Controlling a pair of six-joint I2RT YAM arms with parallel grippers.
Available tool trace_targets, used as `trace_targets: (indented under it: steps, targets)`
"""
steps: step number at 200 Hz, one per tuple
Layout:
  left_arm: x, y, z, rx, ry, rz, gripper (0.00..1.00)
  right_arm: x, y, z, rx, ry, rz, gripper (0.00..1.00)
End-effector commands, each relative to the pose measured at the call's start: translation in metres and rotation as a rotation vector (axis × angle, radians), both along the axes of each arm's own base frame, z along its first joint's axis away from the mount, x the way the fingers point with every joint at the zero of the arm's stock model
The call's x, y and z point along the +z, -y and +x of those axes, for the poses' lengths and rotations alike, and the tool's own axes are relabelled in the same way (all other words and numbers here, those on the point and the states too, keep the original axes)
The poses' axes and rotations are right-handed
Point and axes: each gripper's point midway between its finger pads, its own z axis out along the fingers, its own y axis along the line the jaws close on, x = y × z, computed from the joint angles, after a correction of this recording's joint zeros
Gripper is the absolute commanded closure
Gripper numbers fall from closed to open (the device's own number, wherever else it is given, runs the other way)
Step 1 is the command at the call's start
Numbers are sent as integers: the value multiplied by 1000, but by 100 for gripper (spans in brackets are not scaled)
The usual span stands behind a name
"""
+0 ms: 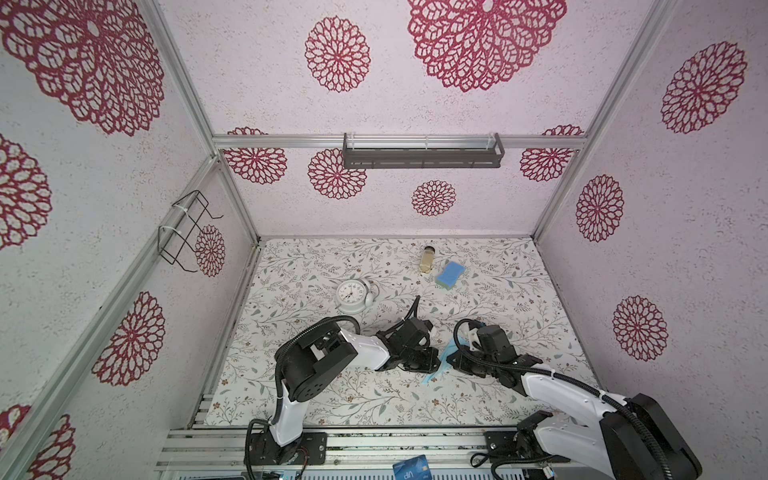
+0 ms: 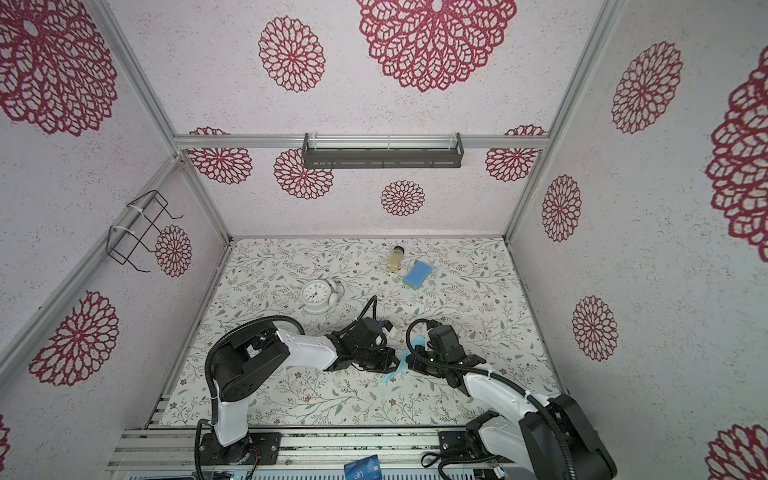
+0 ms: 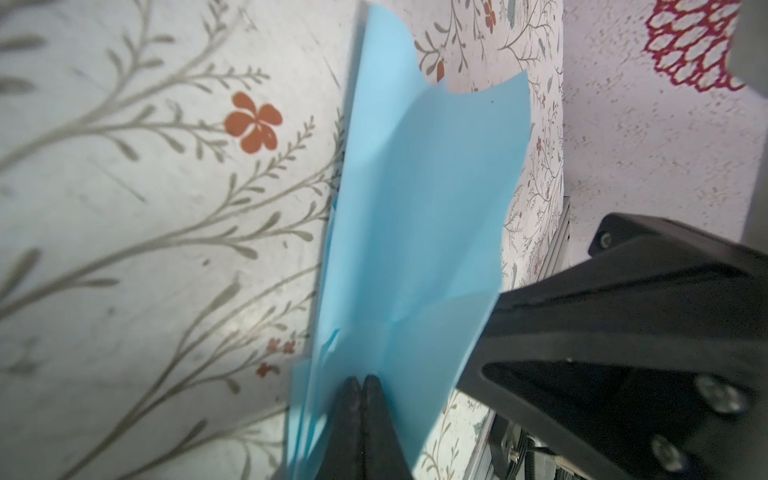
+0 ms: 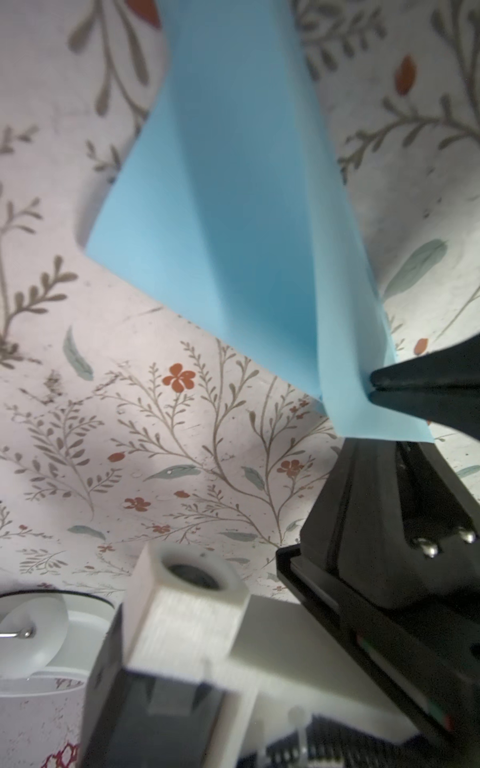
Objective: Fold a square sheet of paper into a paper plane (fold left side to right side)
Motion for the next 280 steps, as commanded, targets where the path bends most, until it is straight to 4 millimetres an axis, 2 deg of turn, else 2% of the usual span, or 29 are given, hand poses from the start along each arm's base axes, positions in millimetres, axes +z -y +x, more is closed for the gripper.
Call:
trace_targets:
  steps: [1,49,126,143,145,147,199,224,247,280]
  targets:
    - [-13,-8,-8,-5,-26,34,100,16,-1,13,3,61,1,100]
    - [-12,-9,-8,-5,-27,31,100,10,3,16,-3,50,-9,100]
    - [0,-6,2,3,-16,3,100,-12,9,14,-13,11,-28,100]
    - [1,-6,4,11,-15,1,94,-17,10,12,-15,0,-33,100]
    - [13,-4,5,10,0,-21,93,-17,10,12,-14,0,-34,100]
    - [16,-4,6,12,5,-28,92,-18,11,12,-15,-2,-36,100]
    - [34,-7,19,55,29,-65,70,-25,14,9,-17,-17,-44,100]
    - [47,-16,27,93,61,-76,61,-27,15,8,-17,-21,-46,100]
    - [55,-26,28,105,86,-60,56,-28,15,6,-18,-25,-46,100]
    - [52,-32,17,67,94,-6,55,-29,16,5,-17,-28,-46,100]
